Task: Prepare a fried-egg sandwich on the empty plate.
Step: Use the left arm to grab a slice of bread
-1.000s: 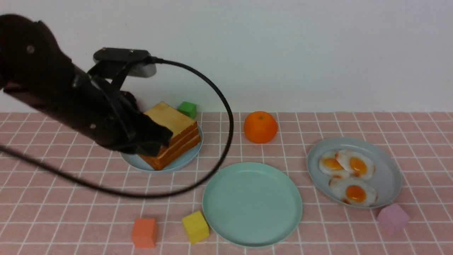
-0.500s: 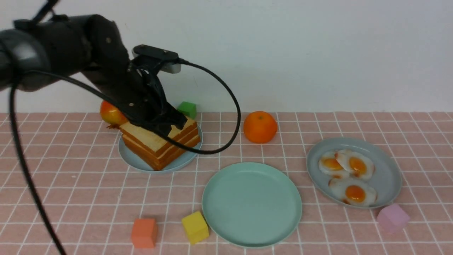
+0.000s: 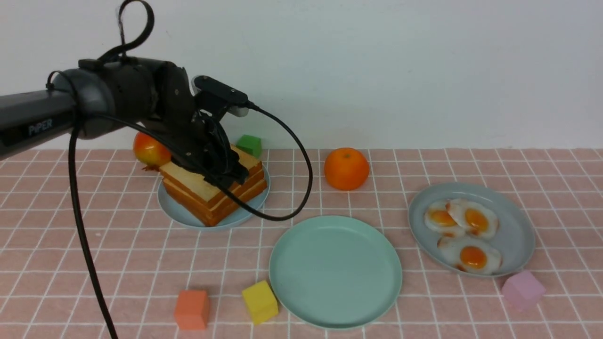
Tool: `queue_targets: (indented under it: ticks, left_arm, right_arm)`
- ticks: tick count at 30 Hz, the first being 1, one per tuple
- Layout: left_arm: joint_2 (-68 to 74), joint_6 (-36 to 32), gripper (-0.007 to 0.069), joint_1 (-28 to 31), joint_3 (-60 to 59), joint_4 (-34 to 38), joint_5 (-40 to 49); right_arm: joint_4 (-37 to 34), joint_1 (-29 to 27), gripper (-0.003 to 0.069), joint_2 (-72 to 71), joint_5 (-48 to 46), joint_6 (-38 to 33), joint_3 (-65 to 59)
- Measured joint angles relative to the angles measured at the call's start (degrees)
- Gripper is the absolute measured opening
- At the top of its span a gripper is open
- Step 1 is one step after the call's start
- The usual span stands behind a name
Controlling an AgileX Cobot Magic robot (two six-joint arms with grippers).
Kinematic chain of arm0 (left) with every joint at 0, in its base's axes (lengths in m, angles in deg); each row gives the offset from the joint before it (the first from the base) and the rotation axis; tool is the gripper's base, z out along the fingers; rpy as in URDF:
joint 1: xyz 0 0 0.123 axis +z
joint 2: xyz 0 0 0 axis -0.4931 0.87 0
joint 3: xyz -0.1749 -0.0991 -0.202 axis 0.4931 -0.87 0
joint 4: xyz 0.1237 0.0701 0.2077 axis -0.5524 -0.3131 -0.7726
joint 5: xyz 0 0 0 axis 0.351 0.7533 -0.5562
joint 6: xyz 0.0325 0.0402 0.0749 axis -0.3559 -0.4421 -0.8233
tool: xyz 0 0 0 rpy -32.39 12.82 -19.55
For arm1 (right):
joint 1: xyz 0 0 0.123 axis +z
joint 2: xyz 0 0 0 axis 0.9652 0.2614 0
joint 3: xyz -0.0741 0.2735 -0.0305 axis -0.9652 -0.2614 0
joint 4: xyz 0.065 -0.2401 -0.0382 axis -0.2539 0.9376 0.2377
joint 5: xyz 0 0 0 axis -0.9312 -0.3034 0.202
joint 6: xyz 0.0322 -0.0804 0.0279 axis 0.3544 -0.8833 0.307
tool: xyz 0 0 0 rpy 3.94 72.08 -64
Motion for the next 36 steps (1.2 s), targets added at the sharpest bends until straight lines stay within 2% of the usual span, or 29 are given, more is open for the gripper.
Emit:
queue_targets:
  ticks: [21,24,32,36]
  left_arm:
    - [2.4,-0.1,0.0371,-0.2,0.4,-1.3,0.5]
    - [2.8,-0.2,0.0328,-0.2,0.7,-1.6,0.5]
    - [3.3,-0.5,0.0094,-0.3,1.2,-1.8,1.6]
    - [2.8,-0.5,0.0039,-0.4,1.2,-1.7,2.0]
  right_arm:
    - [-0.5,0.0,0.0011,0.0,0.0,-0.2,0.0]
    - [-0.5,0.0,0.0014,0.0,0.0,-0.3,0.0]
    - [-0.7,0.0,0.0016,0.0,0.0,-0.4,0.0]
    - [-1.1,0.0,0.0018,0.0,0.0,-0.4,0.0]
